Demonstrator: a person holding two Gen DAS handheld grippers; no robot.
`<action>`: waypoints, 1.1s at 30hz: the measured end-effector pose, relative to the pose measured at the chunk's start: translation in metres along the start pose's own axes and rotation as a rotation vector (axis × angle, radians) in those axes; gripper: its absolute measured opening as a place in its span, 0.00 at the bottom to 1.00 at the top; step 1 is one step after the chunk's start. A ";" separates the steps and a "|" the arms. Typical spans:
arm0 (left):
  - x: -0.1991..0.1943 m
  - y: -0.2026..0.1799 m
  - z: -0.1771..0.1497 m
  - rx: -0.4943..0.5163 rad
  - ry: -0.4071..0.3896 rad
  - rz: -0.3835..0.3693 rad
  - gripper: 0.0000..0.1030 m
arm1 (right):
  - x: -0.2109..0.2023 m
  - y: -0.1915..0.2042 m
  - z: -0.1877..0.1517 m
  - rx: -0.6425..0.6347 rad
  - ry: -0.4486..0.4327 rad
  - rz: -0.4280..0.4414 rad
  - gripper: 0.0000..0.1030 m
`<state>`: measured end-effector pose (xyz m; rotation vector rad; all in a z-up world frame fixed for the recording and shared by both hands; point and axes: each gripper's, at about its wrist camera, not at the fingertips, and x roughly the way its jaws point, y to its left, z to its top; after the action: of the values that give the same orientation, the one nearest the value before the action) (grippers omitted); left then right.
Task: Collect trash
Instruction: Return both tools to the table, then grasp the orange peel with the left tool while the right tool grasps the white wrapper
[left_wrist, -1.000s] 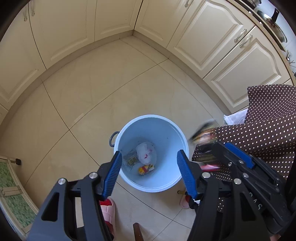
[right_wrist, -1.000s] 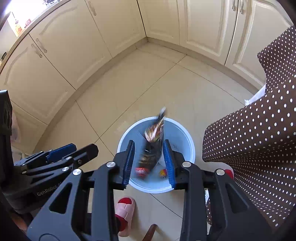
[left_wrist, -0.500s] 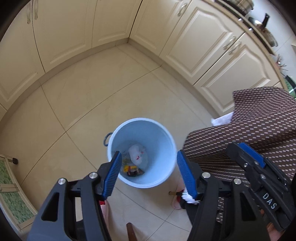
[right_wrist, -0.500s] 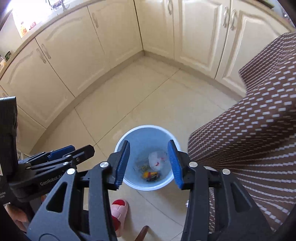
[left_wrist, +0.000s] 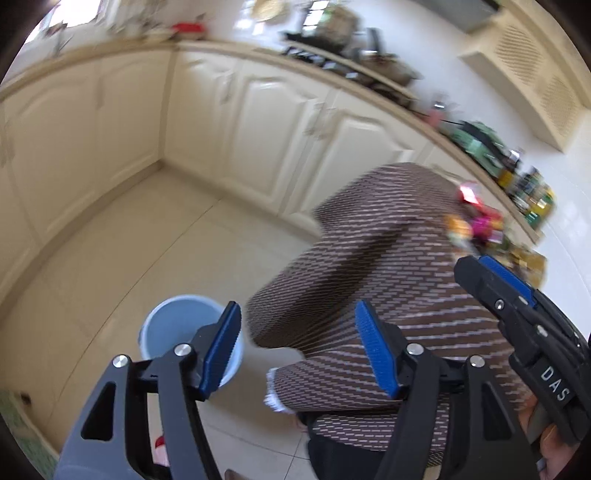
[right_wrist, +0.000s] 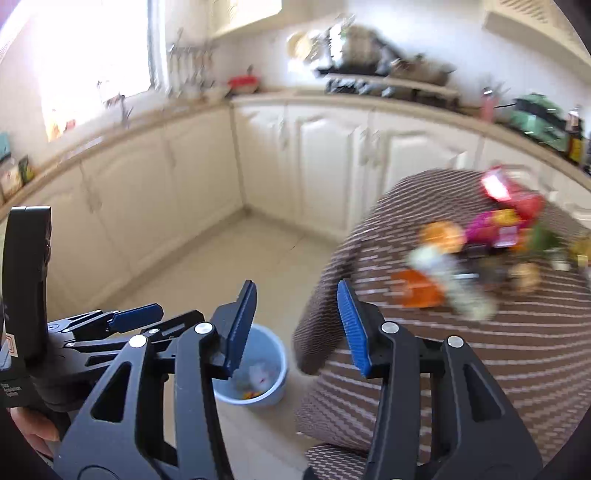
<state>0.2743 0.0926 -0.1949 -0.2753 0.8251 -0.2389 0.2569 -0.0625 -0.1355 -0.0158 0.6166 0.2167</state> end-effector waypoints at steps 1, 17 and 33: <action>-0.002 -0.014 0.002 0.029 -0.002 -0.011 0.62 | -0.009 -0.009 -0.002 0.011 -0.015 -0.016 0.46; 0.043 -0.164 0.019 0.348 0.028 0.021 0.63 | -0.052 -0.147 -0.018 0.212 -0.023 -0.174 0.50; 0.049 -0.150 0.027 0.308 0.010 0.021 0.28 | -0.014 -0.143 -0.012 0.187 0.085 -0.116 0.52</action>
<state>0.3116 -0.0601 -0.1615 0.0228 0.7881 -0.3437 0.2686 -0.2054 -0.1439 0.1197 0.7166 0.0462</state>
